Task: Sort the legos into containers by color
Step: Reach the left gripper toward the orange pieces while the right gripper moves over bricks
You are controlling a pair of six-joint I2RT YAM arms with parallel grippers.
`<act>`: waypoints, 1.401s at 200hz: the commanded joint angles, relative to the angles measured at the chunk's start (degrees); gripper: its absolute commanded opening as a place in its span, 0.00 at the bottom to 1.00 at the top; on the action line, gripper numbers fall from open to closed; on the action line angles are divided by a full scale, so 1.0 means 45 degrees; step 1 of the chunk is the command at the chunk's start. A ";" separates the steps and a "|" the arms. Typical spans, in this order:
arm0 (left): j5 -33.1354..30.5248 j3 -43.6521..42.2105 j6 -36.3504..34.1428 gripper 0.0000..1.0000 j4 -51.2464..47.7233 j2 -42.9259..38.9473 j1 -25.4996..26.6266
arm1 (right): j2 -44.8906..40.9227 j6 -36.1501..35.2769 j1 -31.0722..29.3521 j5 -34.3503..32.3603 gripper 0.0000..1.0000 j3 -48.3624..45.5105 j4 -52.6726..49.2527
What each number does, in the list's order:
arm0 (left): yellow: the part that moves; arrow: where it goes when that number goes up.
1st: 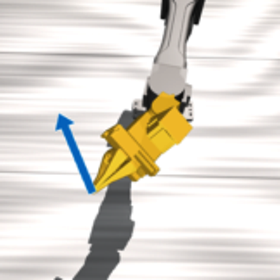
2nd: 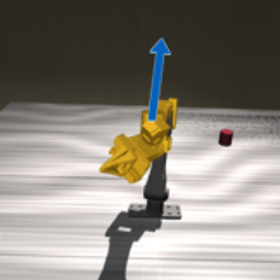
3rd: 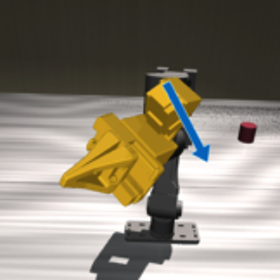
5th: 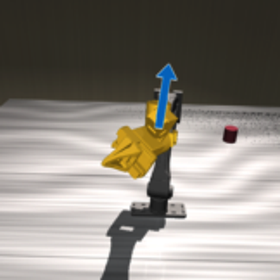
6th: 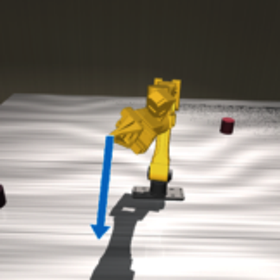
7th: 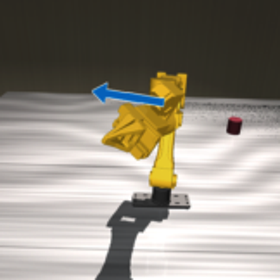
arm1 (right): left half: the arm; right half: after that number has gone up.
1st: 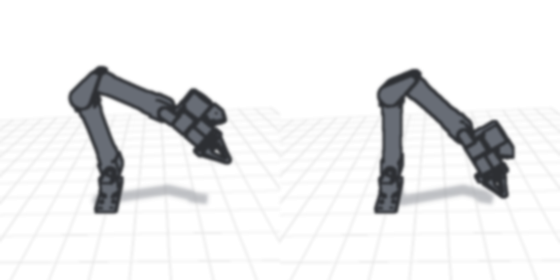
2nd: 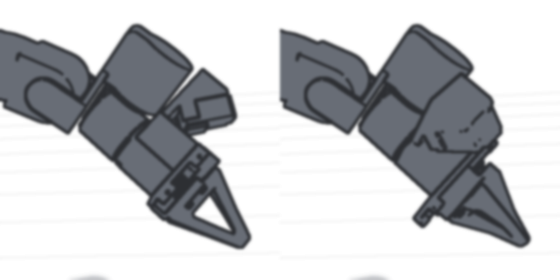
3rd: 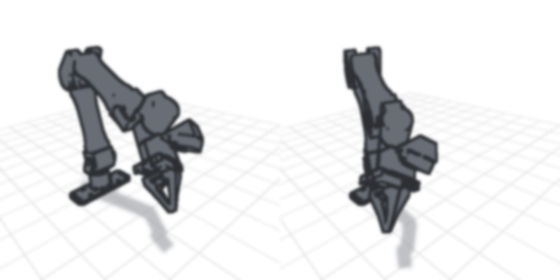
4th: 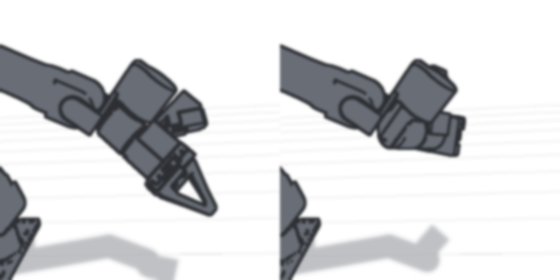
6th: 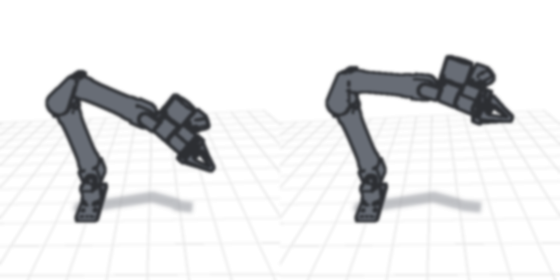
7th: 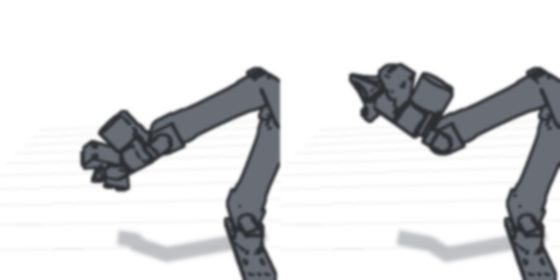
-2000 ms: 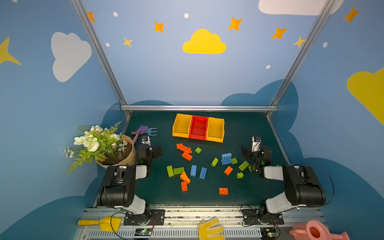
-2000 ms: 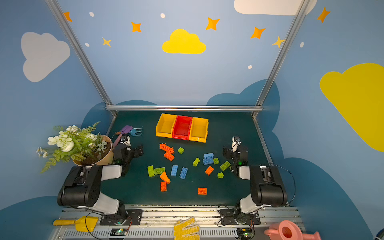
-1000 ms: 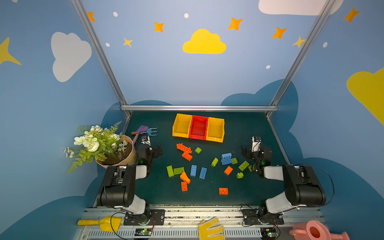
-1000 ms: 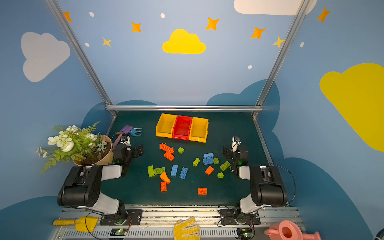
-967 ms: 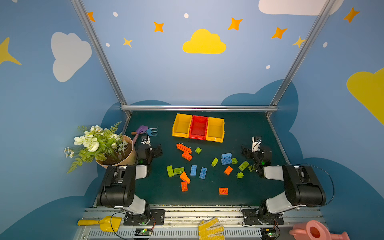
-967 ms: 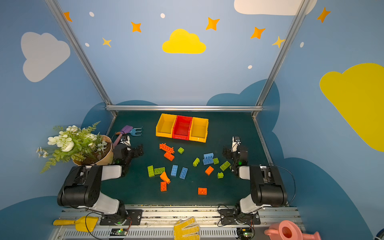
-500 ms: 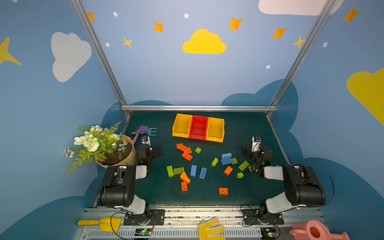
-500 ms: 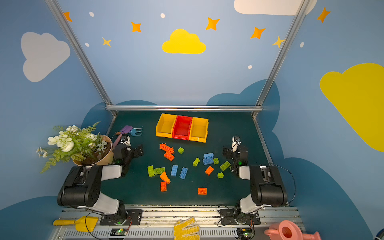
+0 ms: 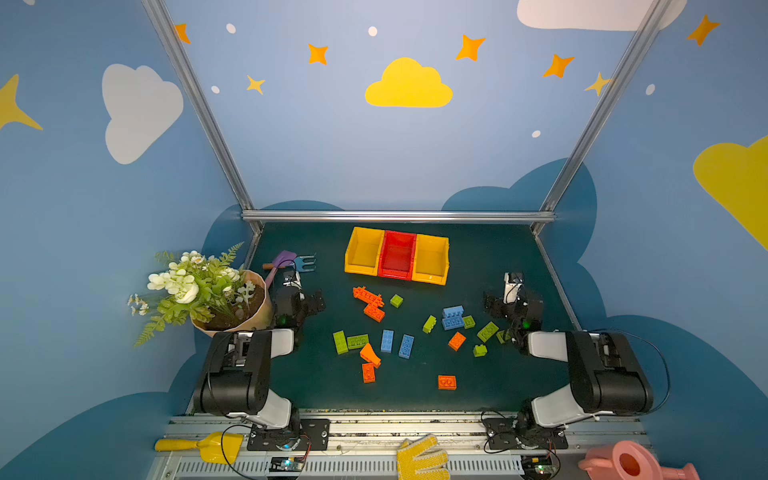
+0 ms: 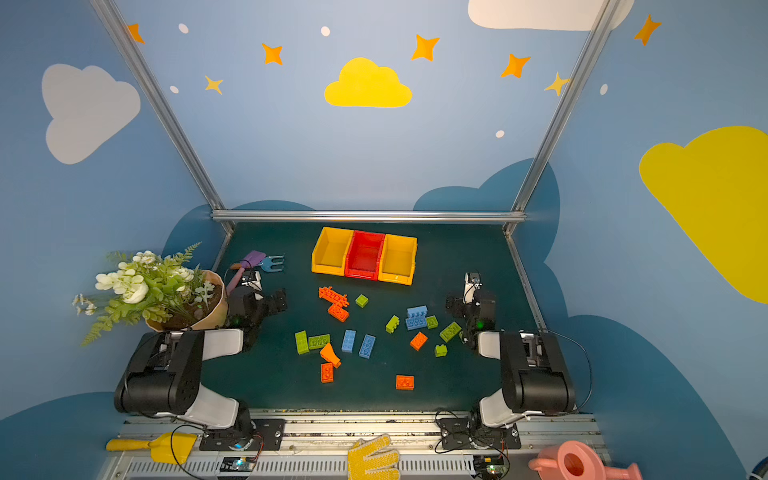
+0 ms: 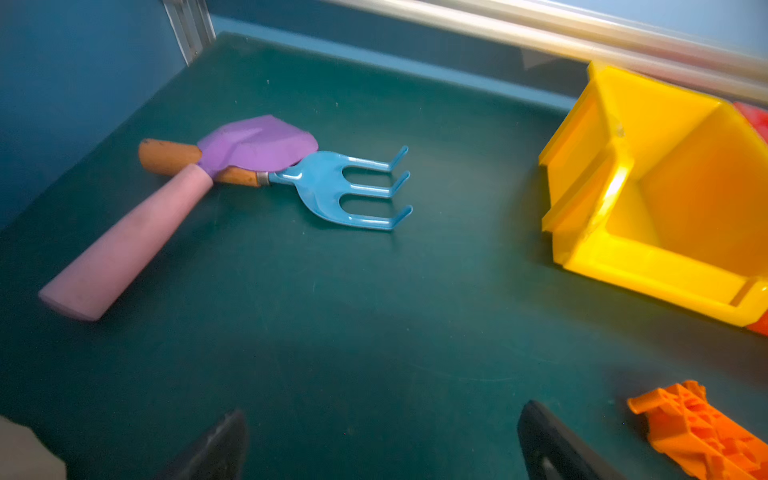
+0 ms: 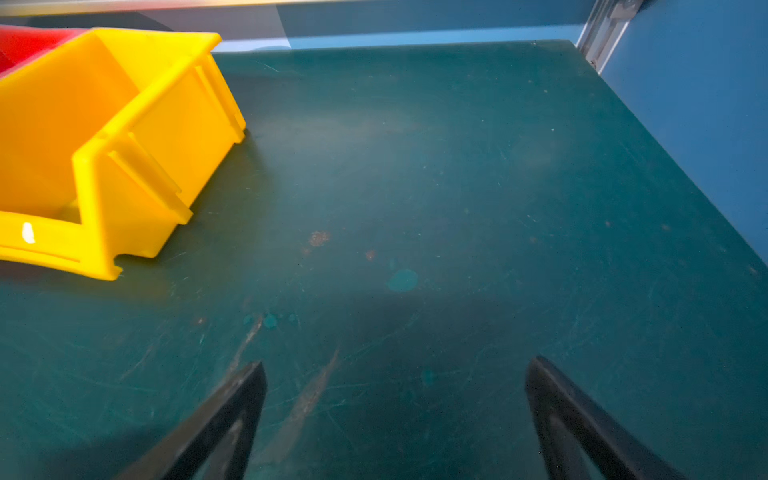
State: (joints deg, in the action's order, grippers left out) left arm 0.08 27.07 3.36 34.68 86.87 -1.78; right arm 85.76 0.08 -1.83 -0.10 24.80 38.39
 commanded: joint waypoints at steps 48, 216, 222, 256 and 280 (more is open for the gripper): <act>0.0515 0.3848 -0.0378 1.00 -0.5137 -0.1626 0.1084 | -0.0305 0.2664 -0.0592 -0.2620 0.95 0.7980 -1.3807; -0.0929 0.4130 0.3071 1.00 -0.8643 -0.3933 0.8009 | -0.1671 0.5072 -0.4583 -0.0548 0.92 0.7065 -1.7186; -0.0952 0.4076 0.3155 1.00 -0.8660 -0.4004 0.8071 | -0.1538 0.5099 -0.4646 -0.0446 0.92 0.7131 -1.7140; -0.1033 0.3849 0.3414 1.00 -0.8886 -0.4302 0.8118 | -0.0620 0.5115 -0.4957 -0.0114 0.92 0.7527 -1.6966; -0.1059 0.3591 0.3557 1.00 -0.9067 -0.4555 0.8120 | 0.0194 0.5034 -0.5250 0.0082 0.91 0.7975 -1.7110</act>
State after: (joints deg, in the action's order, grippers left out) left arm -3.57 44.36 17.89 -4.23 68.10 34.63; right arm 83.70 22.31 -24.14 -1.58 57.76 -38.30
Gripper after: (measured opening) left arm 0.998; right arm 0.917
